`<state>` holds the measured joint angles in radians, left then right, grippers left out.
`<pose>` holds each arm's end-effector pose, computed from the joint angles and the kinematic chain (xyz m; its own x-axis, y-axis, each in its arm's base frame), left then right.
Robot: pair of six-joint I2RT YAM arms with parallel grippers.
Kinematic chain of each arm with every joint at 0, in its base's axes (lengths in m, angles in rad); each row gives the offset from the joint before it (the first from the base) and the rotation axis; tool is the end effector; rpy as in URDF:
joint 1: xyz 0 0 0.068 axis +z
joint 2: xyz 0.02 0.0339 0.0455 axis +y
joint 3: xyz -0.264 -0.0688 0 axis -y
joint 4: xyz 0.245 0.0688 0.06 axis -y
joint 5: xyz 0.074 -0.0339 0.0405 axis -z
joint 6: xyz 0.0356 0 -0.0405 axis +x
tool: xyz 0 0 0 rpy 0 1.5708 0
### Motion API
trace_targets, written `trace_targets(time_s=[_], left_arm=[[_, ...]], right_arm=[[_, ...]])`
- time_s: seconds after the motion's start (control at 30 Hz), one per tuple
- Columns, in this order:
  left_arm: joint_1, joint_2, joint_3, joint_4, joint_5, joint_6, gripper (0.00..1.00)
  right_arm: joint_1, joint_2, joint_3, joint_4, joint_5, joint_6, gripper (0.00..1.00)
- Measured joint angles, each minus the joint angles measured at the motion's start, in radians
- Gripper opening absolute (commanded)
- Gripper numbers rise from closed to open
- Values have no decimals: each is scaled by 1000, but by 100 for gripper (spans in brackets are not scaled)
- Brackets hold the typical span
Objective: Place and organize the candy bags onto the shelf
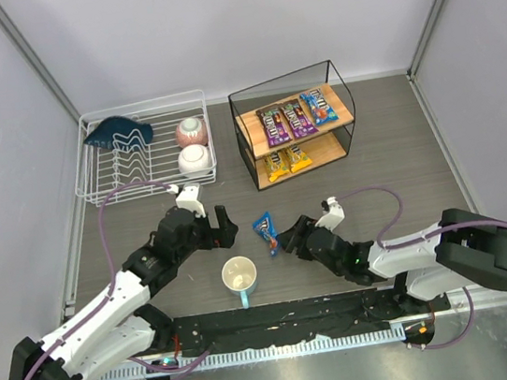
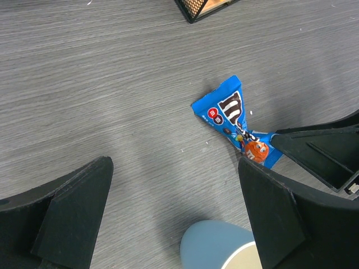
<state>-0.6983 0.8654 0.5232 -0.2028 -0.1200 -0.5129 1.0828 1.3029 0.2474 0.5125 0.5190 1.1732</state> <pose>0.1508 -0.1210 0.2321 -0.6207 -0.1150 -0.7755 0.2930 0.8835 -0.3655 0.1154 0.1798 0.1303 -0.6174 0.5445 -0.5678 0.0035 0.7237 0.6901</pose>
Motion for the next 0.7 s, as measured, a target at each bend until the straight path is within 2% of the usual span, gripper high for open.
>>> trace_targets(time_s=[0.5,0.6,0.7], left_arm=[[0,0,0,0,-1,0,100],[0,0,0,0,0,0,100],[0,0,0,0,0,0,100]], right_arm=[[3,14,8,63,3,7,63],[3,15,9,63,2,7,59],[3,23,10,76,-2,8,49]])
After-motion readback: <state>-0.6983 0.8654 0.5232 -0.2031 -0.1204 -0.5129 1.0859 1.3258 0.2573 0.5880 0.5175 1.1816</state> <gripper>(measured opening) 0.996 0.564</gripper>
